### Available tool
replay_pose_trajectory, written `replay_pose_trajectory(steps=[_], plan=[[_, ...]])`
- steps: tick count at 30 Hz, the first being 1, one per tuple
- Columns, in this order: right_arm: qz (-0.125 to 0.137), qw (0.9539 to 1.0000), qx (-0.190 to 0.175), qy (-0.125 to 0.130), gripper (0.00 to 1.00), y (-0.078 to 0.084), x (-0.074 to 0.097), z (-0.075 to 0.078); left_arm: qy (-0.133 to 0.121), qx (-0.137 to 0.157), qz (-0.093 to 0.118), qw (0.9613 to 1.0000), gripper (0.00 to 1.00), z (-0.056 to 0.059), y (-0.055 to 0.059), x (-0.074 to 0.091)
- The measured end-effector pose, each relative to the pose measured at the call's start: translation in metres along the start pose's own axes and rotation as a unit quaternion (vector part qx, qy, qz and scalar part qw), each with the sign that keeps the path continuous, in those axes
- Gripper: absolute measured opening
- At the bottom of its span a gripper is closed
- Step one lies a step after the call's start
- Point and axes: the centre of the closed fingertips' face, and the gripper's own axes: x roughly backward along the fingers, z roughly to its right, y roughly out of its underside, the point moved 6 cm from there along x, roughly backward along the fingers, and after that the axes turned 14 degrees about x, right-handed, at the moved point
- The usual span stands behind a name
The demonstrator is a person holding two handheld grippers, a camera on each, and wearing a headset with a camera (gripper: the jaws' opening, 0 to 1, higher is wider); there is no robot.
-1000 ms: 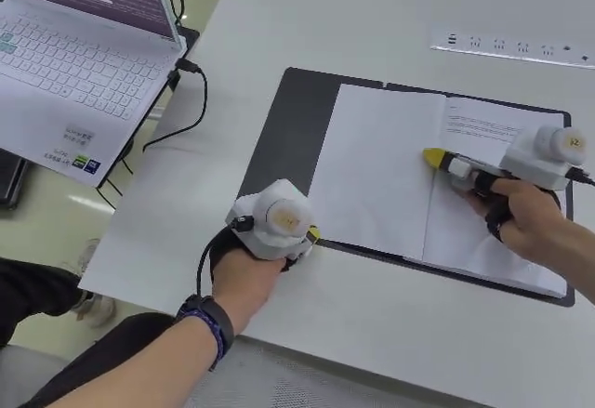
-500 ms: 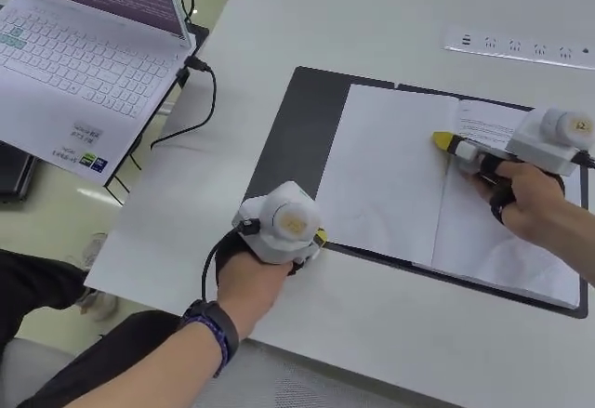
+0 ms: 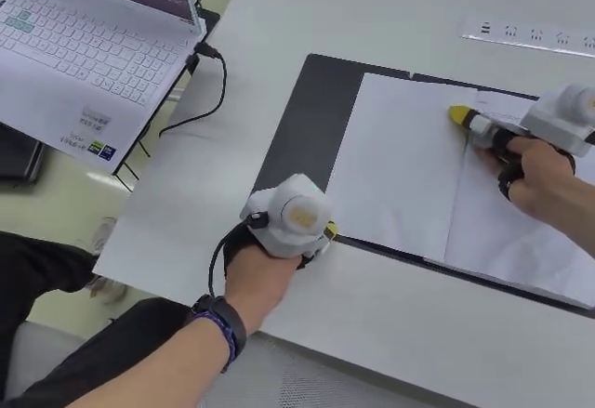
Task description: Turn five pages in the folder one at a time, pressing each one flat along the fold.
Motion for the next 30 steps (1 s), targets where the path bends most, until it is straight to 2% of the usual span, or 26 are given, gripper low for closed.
replay_pose_trajectory(steps=[2, 5, 12, 18, 20, 23, 26, 30], plan=[[0.004, 1.0000, -0.004, 0.001, 0.00, -0.002, -0.003, 0.004, 0.000, -0.001, -0.001, 1.0000, 0.00, 0.000, 0.000, 0.000], [0.009, 0.9999, -0.003, 0.006, 0.00, -0.005, -0.004, 0.002, 0.001, 0.001, 0.000, 1.0000, 0.00, 0.000, 0.000, 0.001], [0.018, 0.9995, -0.006, 0.025, 0.00, -0.012, -0.009, 0.007, 0.001, 0.000, 0.000, 1.0000, 0.00, 0.001, 0.001, 0.001], [0.019, 0.9994, -0.010, 0.027, 0.00, -0.015, -0.009, 0.006, 0.002, -0.001, 0.000, 1.0000, 0.00, 0.001, 0.002, 0.001], [0.024, 0.9990, -0.019, 0.032, 0.00, -0.015, -0.011, 0.012, 0.003, -0.001, 0.000, 1.0000, 0.00, 0.001, 0.002, 0.001], [0.026, 0.9990, -0.012, 0.034, 0.00, -0.014, -0.013, 0.018, 0.004, -0.002, -0.001, 1.0000, 0.00, 0.000, 0.001, 0.001], [0.024, 0.9992, -0.013, 0.029, 0.00, -0.011, -0.012, 0.018, 0.004, -0.002, -0.001, 1.0000, 0.00, 0.001, 0.001, 0.002], [0.025, 0.9994, -0.013, 0.021, 0.00, -0.006, -0.005, 0.007, 0.004, -0.003, -0.001, 1.0000, 0.00, 0.000, 0.000, 0.002]])
